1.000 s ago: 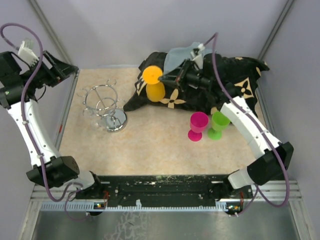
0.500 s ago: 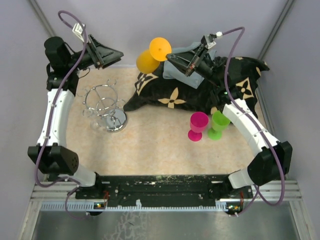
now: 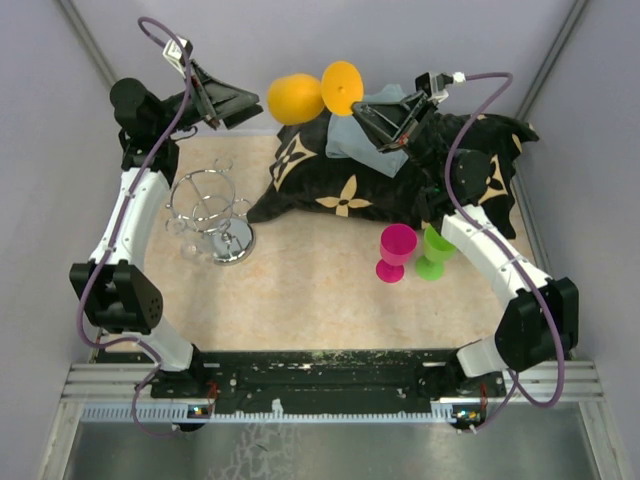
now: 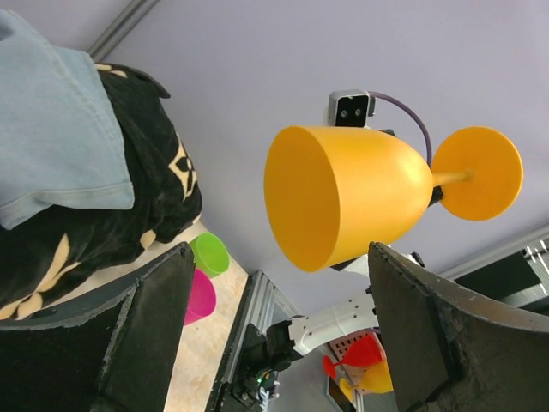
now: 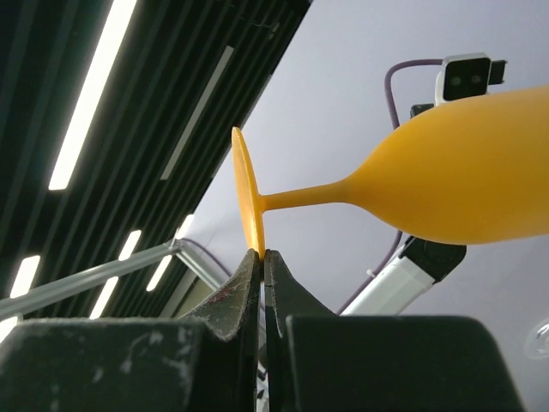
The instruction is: Take the wine glass off the wine glass rack
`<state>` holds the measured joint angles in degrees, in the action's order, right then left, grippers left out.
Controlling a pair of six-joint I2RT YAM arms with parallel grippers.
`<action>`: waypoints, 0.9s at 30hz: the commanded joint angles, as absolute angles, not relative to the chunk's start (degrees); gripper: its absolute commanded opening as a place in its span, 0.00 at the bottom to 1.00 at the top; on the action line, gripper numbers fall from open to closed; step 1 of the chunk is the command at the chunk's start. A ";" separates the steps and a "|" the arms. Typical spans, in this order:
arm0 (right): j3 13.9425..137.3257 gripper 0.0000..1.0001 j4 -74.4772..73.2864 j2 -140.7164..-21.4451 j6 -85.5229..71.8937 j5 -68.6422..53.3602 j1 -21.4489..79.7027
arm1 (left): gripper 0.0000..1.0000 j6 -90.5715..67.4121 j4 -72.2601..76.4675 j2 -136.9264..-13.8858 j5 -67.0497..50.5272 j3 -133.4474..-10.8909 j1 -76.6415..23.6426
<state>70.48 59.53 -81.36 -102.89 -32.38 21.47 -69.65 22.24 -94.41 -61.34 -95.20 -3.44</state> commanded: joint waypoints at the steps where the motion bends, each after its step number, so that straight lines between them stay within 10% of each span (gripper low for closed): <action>1: 70.78 0.00 68.88 -81.34 -105.29 -30.17 21.15 | 0.87 -73.26 29.85 -93.28 -63.37 -94.85 -4.60; 27: 68.34 0.00 76.99 -88.49 -108.34 -28.95 23.51 | 0.89 -74.72 32.12 -90.25 -63.13 -99.28 -8.17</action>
